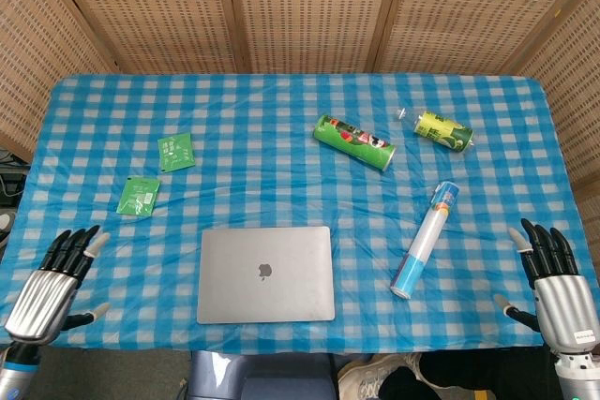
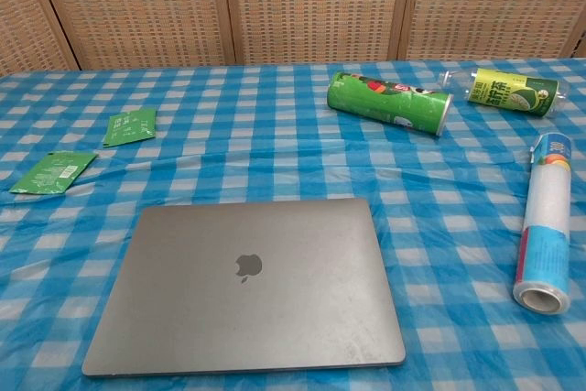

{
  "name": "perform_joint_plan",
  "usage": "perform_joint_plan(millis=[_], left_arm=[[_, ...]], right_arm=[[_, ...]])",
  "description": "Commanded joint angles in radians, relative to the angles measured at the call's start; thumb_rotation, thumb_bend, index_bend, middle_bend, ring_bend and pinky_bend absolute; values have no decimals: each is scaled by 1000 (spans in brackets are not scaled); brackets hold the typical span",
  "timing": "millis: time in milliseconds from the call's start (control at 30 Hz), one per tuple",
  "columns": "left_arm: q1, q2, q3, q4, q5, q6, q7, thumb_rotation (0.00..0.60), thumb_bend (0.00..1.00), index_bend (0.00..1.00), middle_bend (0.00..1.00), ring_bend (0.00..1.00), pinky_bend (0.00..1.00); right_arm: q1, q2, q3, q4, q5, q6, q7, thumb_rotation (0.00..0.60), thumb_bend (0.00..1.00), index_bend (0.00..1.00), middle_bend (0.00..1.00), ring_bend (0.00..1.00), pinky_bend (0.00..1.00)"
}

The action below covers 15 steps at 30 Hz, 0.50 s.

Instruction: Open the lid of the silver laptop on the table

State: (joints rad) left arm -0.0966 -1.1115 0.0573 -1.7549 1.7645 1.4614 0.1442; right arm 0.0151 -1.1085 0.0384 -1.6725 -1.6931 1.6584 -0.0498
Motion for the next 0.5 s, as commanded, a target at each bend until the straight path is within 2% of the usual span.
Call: perform_joint_plan(millis=[33, 233, 500], left_arm=[[-135, -32, -1, -12, 124, -156, 33, 600, 0, 0, 0, 0, 0], [-256, -138, -3, -22, 202, -320, 86, 600, 0, 0, 0, 0, 0], [-347, -350, -36, 29, 125, -517, 233, 600, 0, 0, 0, 0, 0]], right_arm=[[2, 2, 1, -5, 0, -3, 1, 600, 0, 34, 0, 0, 0], [6, 4, -1, -2, 8, -16, 10, 600, 0, 33, 0, 0, 0], [12, 9, -7, -1, 8, -32, 35, 600, 0, 34, 0, 0, 0]])
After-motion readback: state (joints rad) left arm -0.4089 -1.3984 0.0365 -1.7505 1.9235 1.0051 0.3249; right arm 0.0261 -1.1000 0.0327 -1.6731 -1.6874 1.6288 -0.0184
